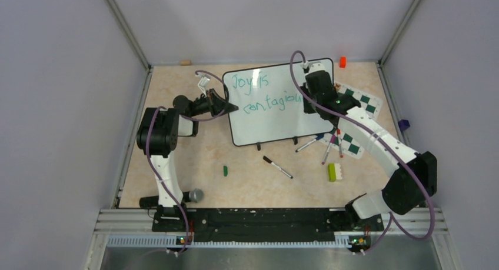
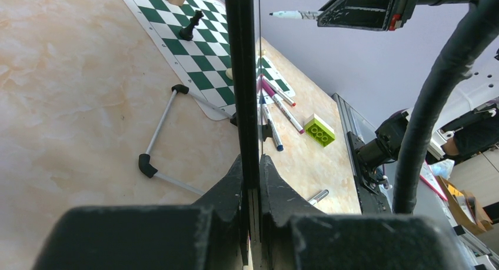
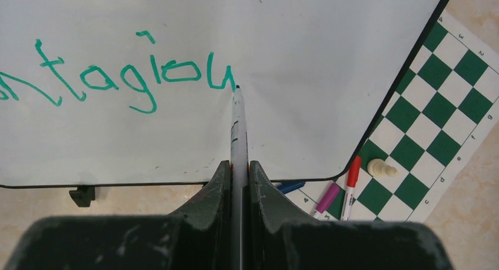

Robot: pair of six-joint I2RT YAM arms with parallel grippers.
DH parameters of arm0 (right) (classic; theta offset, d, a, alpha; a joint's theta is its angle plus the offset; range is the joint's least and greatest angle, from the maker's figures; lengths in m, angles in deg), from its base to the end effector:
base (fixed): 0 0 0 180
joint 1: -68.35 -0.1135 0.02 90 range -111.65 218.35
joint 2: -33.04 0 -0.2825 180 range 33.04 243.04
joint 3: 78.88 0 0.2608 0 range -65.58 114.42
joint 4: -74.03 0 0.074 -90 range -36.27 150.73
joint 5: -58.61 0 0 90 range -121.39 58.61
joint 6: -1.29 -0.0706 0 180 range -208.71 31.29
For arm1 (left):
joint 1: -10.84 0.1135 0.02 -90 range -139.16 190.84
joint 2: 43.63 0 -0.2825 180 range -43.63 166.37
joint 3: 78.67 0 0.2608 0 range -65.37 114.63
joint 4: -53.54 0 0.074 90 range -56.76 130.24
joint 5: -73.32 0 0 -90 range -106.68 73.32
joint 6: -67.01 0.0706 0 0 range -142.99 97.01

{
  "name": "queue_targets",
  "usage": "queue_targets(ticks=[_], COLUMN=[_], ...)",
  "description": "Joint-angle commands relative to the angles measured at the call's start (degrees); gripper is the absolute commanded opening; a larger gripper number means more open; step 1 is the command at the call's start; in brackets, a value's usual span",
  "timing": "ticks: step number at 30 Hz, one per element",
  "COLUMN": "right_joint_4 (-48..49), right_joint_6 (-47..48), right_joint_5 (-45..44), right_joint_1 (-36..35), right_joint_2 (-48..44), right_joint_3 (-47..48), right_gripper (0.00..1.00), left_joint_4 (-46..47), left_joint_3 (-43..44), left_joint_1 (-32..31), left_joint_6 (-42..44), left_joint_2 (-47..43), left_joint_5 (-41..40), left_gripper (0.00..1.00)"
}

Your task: Write a sentence on the whiteboard

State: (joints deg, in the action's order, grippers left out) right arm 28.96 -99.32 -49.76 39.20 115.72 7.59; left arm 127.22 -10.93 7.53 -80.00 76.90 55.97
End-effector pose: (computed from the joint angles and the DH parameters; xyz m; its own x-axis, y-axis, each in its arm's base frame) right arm 0.3167 0.1511 0.3179 -0.6134 -0.1420 -0.7769 -0.1450 0.9872 -0.0660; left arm 0.4055 -0.0909 0.1830 -0.5673 -0.2177 -0.7942 0.7927 0.1168 -0.5983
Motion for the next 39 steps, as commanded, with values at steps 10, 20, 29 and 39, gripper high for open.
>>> queue_targets(ticks=[10, 20, 29, 39], right_joint_4=[2.2, 3.4, 4.2, 4.5], right_joint_6=[-0.4, 0.0, -0.1, 0.3], right_joint_5=[2.1, 1.6, 0.4, 4.5], right_joint_1=[3.6, 3.9, 4.4, 4.4], right_joint_2=[-1.2, 1.4, 2.6, 2.1], right_joint_3=[4.2, 5.6, 5.4, 5.0], right_gripper=[0.00, 0.00, 0.00, 0.00], left_joint_4=[5.7, 5.7, 5.7, 5.7], left_joint_3=[-0.6, -0.6, -0.5, -0.5], left_joint_1=[-2.0, -1.9, -2.0, -1.9], left_joint_6=[6.5, 6.5, 6.4, 6.5], left_joint_2=[1.8, 1.9, 1.9, 1.9], left_joint_5=[11.0, 11.0, 11.0, 11.0], left_gripper=[0.00, 0.00, 0.00, 0.00])
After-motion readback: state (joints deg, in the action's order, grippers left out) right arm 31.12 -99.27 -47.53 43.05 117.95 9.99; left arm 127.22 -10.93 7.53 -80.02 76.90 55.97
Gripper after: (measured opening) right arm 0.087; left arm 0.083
